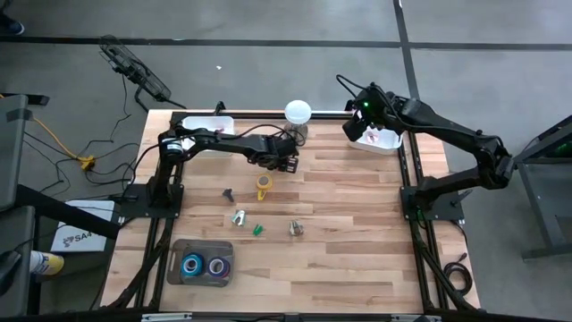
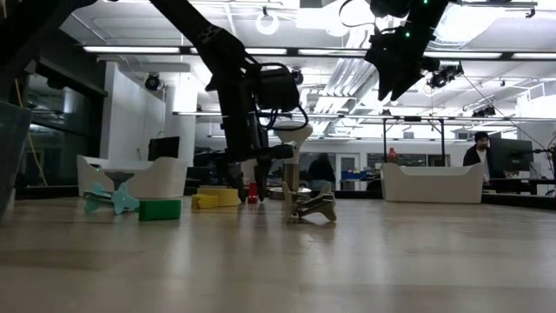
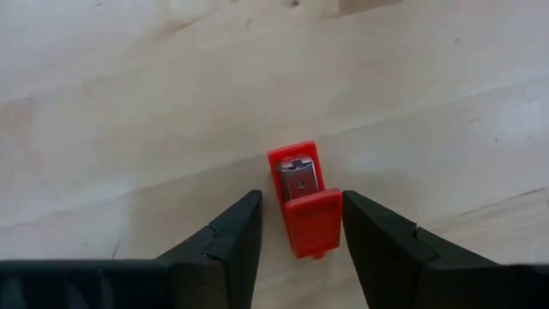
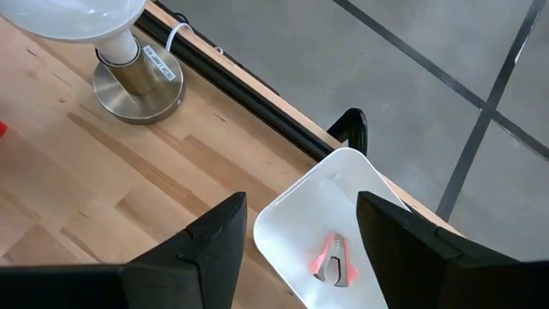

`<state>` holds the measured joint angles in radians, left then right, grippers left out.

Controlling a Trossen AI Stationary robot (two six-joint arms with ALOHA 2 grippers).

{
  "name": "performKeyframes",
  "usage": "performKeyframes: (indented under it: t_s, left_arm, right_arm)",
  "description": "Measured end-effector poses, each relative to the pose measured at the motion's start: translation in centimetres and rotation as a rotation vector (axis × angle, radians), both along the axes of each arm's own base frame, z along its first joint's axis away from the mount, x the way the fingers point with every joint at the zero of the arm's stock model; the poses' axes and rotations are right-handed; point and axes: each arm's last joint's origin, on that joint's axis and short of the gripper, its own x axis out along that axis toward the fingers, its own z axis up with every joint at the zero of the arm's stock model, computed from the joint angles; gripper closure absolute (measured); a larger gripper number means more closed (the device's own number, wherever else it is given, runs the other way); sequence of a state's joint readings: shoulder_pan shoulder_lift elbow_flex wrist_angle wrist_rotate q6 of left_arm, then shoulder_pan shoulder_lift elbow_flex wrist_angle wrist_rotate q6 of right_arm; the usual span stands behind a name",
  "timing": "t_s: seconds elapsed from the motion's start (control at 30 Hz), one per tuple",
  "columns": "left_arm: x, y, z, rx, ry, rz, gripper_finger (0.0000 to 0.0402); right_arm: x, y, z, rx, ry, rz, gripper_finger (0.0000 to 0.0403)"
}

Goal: Pick and place Stapler, Stapler remover, tape
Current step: Put the red stapler into the left white bin

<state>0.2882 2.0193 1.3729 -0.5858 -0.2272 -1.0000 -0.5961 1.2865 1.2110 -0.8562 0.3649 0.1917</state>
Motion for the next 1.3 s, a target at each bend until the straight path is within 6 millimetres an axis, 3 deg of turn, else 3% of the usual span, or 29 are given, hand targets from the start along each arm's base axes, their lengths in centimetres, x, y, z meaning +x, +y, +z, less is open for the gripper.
performKeyframes:
  t_s: [0.43,0.67,1.03,1.3]
  left_arm:
    - [-0.1,-0.1,-0.1,-0.018,0.03,-0.08,0.034]
    - [-0.9,-0.1,0.9,-0.048,0.048,-0.118,0.0332]
    - [-5.3,1.4,7.5,-0.011,0.074,-0.081,0.0334]
    - [-10.8,2.4,12.2,0.094,0.191,0.024,0.0334]
  right_arm:
    - [0.0,0.0,0.0,-0.011,0.026,0.033,0.019]
    - [0.0,0.0,0.0,-0.011,0.028,0.034,0.019]
    - [0.0,0.0,0.0,-0.01,0.035,0.052,0.019]
    - [0.1,0.0,0.0,-0.003,0.028,0.06,0.019]
